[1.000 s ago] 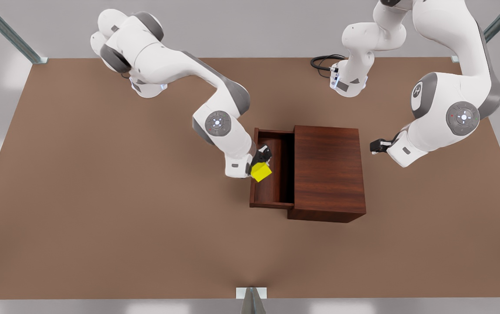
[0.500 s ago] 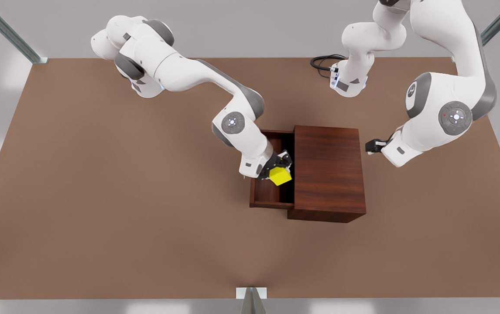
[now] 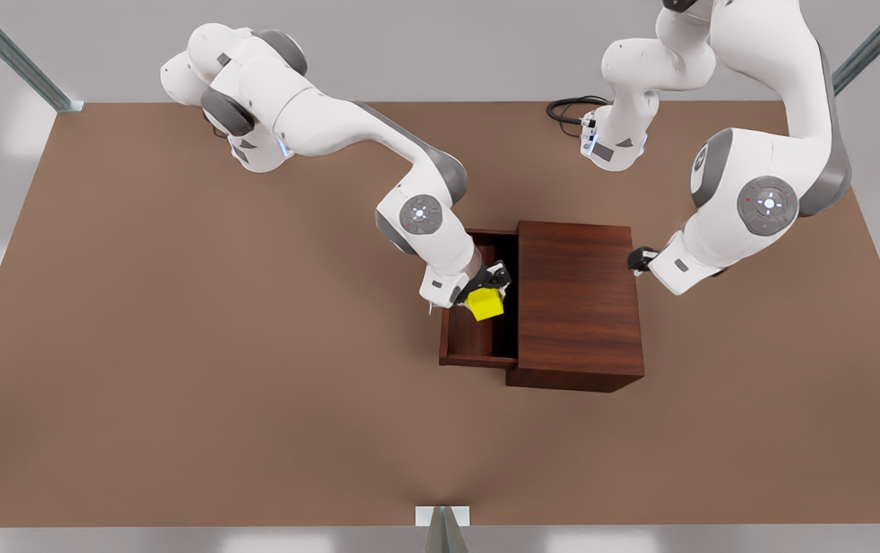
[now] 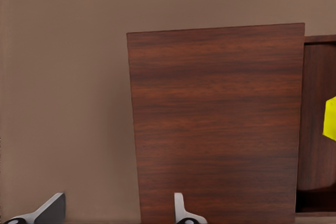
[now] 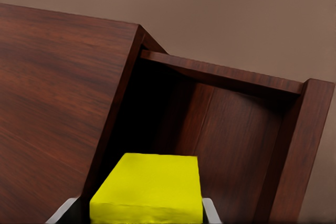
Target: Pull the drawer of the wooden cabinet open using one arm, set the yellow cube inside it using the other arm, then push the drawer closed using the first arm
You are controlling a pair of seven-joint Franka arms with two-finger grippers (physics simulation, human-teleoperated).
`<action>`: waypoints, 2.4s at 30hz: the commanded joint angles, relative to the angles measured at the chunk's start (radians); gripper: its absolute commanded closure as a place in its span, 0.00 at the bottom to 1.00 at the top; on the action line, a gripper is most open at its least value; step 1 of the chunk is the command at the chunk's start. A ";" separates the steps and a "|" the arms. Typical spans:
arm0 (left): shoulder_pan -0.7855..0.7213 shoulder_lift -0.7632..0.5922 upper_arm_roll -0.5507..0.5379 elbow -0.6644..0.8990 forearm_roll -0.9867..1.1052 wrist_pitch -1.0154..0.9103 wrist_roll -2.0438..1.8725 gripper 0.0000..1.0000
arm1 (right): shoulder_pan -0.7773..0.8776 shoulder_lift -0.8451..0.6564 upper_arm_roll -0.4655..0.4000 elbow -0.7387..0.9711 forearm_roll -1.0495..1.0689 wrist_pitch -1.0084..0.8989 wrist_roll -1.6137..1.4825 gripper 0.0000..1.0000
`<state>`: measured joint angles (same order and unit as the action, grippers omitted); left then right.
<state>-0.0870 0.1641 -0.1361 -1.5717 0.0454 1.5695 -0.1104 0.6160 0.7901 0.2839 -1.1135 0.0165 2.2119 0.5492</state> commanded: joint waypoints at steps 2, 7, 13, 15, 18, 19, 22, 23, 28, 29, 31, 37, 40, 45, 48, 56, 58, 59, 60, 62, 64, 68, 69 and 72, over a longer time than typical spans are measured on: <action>-0.002 -0.002 0.000 -0.005 0.013 0.000 -0.017 0.00 | 0.001 -0.002 0.000 0.001 -0.001 -0.037 0.129 0.00; 0.001 -0.015 0.003 -0.044 0.013 -0.003 -0.020 0.00 | -0.350 -0.256 -0.015 0.014 -0.018 -0.435 -0.201 0.00; -0.454 0.149 -0.013 0.309 -0.053 0.092 -0.840 0.00 | -0.756 -0.311 -0.089 -0.179 -0.133 -0.528 -0.623 0.00; -0.614 0.224 -0.011 0.331 0.077 0.187 -1.058 0.00 | -0.808 -0.347 -0.117 -0.195 -0.168 -0.557 -0.652 0.00; -0.744 0.426 -0.008 0.516 0.125 0.336 -1.430 0.00 | -0.803 -0.362 -0.111 -0.111 -0.174 -0.658 -0.497 0.00; -0.763 0.430 -0.010 0.516 0.125 0.342 -1.462 0.00 | -0.806 -0.359 -0.121 -0.071 -0.168 -0.682 -0.494 0.00; -0.836 0.589 0.004 0.582 0.214 0.503 -1.649 0.00 | -0.814 -0.356 -0.112 -0.072 -0.069 -0.672 -0.422 0.00; -0.844 0.647 0.013 0.636 0.252 0.543 -1.686 0.00 | -0.811 -0.364 -0.112 -0.120 -0.046 -0.663 -0.414 0.00; -0.830 0.742 0.101 0.688 0.255 0.664 -1.597 0.00 | -0.771 -0.488 -0.103 -0.434 -0.044 -0.403 -0.250 0.00; -0.827 0.742 0.105 0.687 0.254 0.656 -1.595 0.00 | -0.771 -0.488 -0.103 -0.430 -0.049 -0.414 -0.255 0.00; -0.827 0.756 0.118 0.685 0.254 0.607 -1.580 0.00 | -0.772 -0.488 -0.104 -0.430 -0.050 -0.414 -0.255 0.00; -0.830 0.764 0.107 0.664 0.246 0.451 -1.474 0.00 | -0.772 -0.488 -0.106 -0.427 -0.053 -0.414 -0.255 0.00; -0.829 0.782 0.112 0.659 0.252 0.451 -1.454 0.00 | -0.772 -0.488 -0.106 -0.425 -0.053 -0.414 -0.253 0.00; -0.829 0.799 0.115 0.636 0.271 0.445 -1.405 0.00 | -0.772 -0.488 -0.107 -0.424 -0.053 -0.414 -0.253 0.00; -0.826 0.799 0.116 0.613 0.269 0.445 -1.351 0.00 | -0.772 -0.488 -0.106 -0.422 -0.053 -0.414 -0.253 0.00; -0.804 0.784 0.116 0.572 0.269 0.337 -1.298 0.00 | -0.772 -0.488 -0.107 -0.422 -0.053 -0.414 -0.253 0.00; -0.801 0.779 0.116 0.572 0.269 0.320 -1.290 0.00 | -0.772 -0.488 -0.107 -0.422 -0.053 -0.414 -0.253 0.00; -0.801 0.778 0.116 0.572 0.268 0.290 -1.252 0.00 | -0.772 -0.488 -0.107 -0.422 -0.053 -0.414 -0.253 0.00; -0.798 0.778 0.116 0.572 0.268 0.276 -1.247 0.00 | -0.772 -0.488 -0.107 -0.422 -0.053 -0.414 -0.253 0.00; -0.794 0.770 0.116 0.572 0.263 0.236 -1.226 0.00 | -0.772 -0.488 -0.107 -0.422 -0.053 -0.414 -0.253 0.00; -0.789 0.764 0.116 0.565 0.260 0.233 -1.226 0.00 | -0.772 -0.488 -0.107 -0.422 -0.053 -0.414 -0.253 0.00; -0.778 0.732 0.116 0.522 0.260 0.216 -1.221 0.00 | -0.772 -0.488 -0.107 -0.422 -0.053 -0.414 -0.253 0.00; -0.775 0.723 0.116 0.512 0.260 0.218 -1.209 0.00 | -0.772 -0.488 -0.107 -0.422 -0.053 -0.414 -0.253 0.00; -0.769 0.703 0.115 0.467 0.232 0.293 -1.220 0.00 | -0.772 -0.488 -0.107 -0.422 -0.053 -0.414 -0.253 0.00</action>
<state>-0.8570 0.8703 -0.0217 -1.0979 0.2928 1.8292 -1.3641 -0.1565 0.3033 0.1762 -1.5360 -0.0375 1.7980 0.2930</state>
